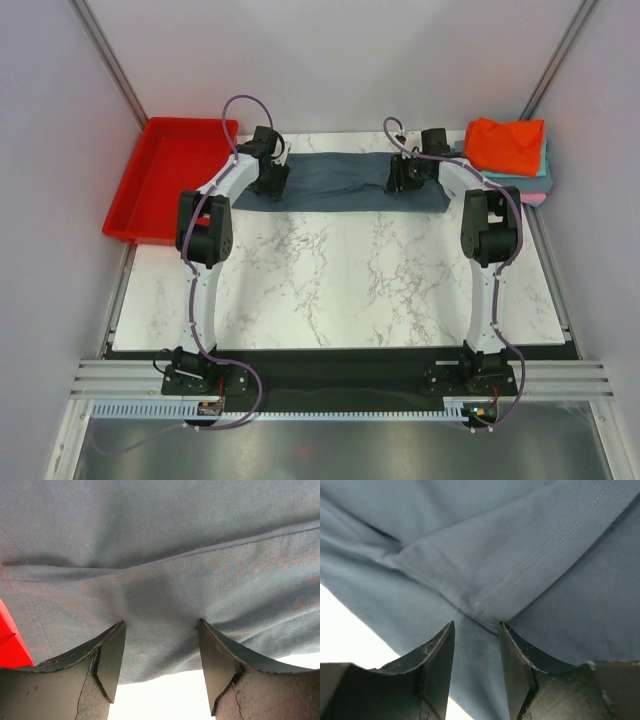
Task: Fold and stack the t-shirts
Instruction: Fold the tshirt
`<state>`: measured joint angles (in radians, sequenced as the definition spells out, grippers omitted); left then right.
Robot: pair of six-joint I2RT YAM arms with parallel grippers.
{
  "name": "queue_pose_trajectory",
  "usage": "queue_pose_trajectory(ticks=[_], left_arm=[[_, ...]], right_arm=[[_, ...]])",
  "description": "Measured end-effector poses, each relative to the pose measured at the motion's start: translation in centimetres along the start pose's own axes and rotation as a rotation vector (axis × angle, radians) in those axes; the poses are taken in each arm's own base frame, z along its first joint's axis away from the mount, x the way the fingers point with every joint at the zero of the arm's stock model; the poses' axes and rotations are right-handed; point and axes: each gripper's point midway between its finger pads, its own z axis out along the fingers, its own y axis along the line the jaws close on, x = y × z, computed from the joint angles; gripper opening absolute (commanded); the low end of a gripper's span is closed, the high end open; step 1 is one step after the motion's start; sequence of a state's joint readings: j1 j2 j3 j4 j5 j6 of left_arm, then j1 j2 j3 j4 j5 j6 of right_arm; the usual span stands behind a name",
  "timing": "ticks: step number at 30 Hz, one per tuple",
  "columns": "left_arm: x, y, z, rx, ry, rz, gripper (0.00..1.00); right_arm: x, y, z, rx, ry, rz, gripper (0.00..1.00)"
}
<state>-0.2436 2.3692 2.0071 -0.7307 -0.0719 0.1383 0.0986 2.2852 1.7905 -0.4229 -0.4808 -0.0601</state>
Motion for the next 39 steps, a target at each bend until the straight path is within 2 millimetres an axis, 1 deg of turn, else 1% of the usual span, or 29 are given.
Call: queue_pose_trajectory(ticks=[2,3,5,6,9,13,17,18,19,20,23,24,25,28,30,32,33,35,39], left_arm=[[0.0,0.0,0.0,0.000,0.001,0.000,0.67],[0.0,0.0,0.0,0.000,0.000,0.000,0.67],[0.0,0.0,0.0,-0.001,0.001,0.000,0.67],[0.0,0.0,0.0,-0.001,0.001,0.000,0.67],[0.1,0.0,0.0,-0.002,0.001,0.000,0.67],[0.0,0.0,0.0,-0.003,0.001,0.000,0.67],[0.1,0.0,0.1,-0.004,0.002,0.001,0.67],[0.1,-0.1,0.1,-0.004,0.002,0.002,0.67],[0.1,-0.1,0.1,-0.005,0.001,0.003,0.67],[0.1,-0.1,0.1,-0.006,0.001,0.004,0.67],[0.1,-0.2,0.0,-0.018,-0.005,0.008,0.69],[0.1,-0.2,0.0,-0.023,-0.007,0.010,0.70],[0.2,-0.2,-0.2,-0.026,-0.007,0.012,0.72],[0.4,-0.3,-0.5,-0.041,0.000,0.019,0.75],[0.4,-0.5,-0.9,-0.048,0.002,0.026,0.76],[0.3,-0.7,-1.6,-0.054,-0.002,0.033,0.76],[0.1,-0.7,-2.2,-0.059,-0.008,0.036,0.76],[-0.9,-0.6,-3.7,-0.069,-0.039,0.037,0.76],[-2.9,-0.1,-7.1,-0.087,-0.116,0.030,0.76]], right_arm=[[0.3,-0.5,0.8,0.006,0.009,0.003,0.46],[0.3,-0.5,1.1,0.004,0.009,0.003,0.38],[-0.1,-0.7,1.2,0.009,0.002,-0.007,0.31],[-0.2,-0.8,1.3,0.013,-0.003,-0.011,0.24],[-0.5,-1.1,1.4,0.024,-0.008,-0.015,0.15],[-1.5,-1.1,1.1,0.034,-0.029,-0.025,0.10],[-4.2,-1.1,0.7,0.038,-0.090,-0.050,0.08],[-5.2,-1.0,0.7,0.041,-0.114,-0.059,0.09],[-6.0,-1.1,0.8,0.043,-0.135,-0.069,0.13],[-6.9,-1.2,1.0,0.048,-0.158,-0.076,0.28],[-9.7,-1.5,1.7,0.072,-0.232,-0.099,0.45],[-10.3,-1.6,1.9,0.078,-0.250,-0.105,0.54],[-10.5,-1.6,2.2,0.084,-0.258,-0.105,0.56],[-10.8,-1.2,2.5,0.094,-0.264,-0.114,0.59],[-10.9,-1.0,2.2,0.104,-0.268,-0.113,0.59],[-10.6,-0.6,1.4,0.109,-0.264,-0.106,0.59],[-10.4,-0.5,0.9,0.112,-0.261,-0.099,0.59],[-10.0,-0.3,-0.9,0.118,-0.261,-0.080,0.58],[-10.6,-0.4,-4.6,0.137,-0.299,-0.060,0.53]])
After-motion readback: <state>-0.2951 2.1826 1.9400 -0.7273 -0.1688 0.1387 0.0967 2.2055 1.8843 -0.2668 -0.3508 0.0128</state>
